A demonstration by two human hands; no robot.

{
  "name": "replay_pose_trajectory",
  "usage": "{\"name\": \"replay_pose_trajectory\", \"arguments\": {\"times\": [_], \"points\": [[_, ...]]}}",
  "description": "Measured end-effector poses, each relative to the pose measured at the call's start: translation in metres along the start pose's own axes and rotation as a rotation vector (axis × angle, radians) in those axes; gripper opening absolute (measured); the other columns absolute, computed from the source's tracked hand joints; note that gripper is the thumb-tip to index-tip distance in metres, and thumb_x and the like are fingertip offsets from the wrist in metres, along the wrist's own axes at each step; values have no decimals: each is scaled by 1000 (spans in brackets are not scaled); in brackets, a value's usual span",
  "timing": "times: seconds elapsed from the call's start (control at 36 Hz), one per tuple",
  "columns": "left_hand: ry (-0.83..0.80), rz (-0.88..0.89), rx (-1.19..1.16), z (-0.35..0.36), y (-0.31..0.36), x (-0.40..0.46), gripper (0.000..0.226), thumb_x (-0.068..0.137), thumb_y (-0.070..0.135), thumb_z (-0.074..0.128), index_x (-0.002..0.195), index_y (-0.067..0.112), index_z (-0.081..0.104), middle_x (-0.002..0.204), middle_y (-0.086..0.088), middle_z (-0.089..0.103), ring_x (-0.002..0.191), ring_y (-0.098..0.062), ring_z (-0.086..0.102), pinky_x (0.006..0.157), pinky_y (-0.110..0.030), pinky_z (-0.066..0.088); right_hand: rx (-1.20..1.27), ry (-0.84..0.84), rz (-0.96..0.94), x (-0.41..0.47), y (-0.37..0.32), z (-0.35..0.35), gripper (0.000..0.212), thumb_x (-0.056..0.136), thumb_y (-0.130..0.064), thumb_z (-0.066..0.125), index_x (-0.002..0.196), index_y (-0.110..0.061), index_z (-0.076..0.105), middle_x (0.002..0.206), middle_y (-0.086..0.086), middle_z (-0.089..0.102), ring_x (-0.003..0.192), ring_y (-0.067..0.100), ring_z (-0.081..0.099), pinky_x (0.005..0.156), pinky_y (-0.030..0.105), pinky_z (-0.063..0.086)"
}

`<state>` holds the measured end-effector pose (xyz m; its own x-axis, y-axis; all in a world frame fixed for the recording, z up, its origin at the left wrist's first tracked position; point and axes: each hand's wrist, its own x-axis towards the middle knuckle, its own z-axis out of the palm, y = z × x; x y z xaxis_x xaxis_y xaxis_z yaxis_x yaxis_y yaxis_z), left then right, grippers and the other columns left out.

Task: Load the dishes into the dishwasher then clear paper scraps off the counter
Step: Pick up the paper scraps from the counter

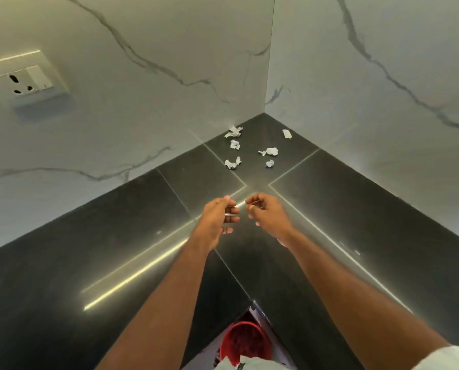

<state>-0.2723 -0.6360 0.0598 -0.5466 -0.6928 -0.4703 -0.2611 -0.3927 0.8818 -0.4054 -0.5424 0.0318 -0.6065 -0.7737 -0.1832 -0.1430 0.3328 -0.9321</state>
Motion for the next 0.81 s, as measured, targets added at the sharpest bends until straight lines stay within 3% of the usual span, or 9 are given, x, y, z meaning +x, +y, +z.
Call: {"name": "replay_pose_trajectory", "arguments": {"times": [0.14,0.31,0.36,0.47,0.56,0.67,0.81], "points": [[21,-88,-27,5,3,58,30,105,35,43,94,16,63,83,-3,66,68,-17,61,59,-29,42,-90,2,50,52,11,1,18,88,-16,59,97,-29,66,92,0,70,81,19,68,66,33,54],[-25,-186,18,17,7,113,30,105,37,42,98,16,62,82,-1,64,65,-17,59,63,-30,40,-201,43,66,93,19,-11,20,90,-13,60,94,-32,64,96,-3,70,84,18,67,78,33,56],[-34,-191,8,25,11,133,31,105,38,42,99,15,62,82,-1,65,65,-17,59,63,-30,41,-259,50,71,105,17,-19,25,90,-9,58,102,-30,66,100,-4,69,88,15,65,79,26,52],[-63,-193,-31,45,19,169,31,106,37,41,95,15,59,80,-3,63,63,-18,60,59,-28,43,-375,93,86,137,13,-41,32,90,-3,54,116,-16,66,111,-1,64,102,15,60,94,25,46],[-105,-187,-69,58,27,191,31,107,36,39,93,14,57,78,-5,61,65,-20,62,59,-28,45,-453,122,117,165,14,-61,34,92,-4,54,124,-13,63,125,7,61,119,22,56,92,18,35],[-97,-182,-144,71,32,217,35,108,35,37,92,11,57,77,-7,63,64,-19,66,59,-28,48,-540,175,120,204,22,-82,34,95,-10,53,126,-16,62,130,12,57,123,28,54,103,32,40],[-21,-157,-245,73,38,249,42,108,36,36,89,6,59,76,-10,64,55,-15,67,47,-22,42,-703,152,108,260,32,-101,42,95,-9,48,134,-22,58,137,14,48,130,33,46,111,37,34]]}}
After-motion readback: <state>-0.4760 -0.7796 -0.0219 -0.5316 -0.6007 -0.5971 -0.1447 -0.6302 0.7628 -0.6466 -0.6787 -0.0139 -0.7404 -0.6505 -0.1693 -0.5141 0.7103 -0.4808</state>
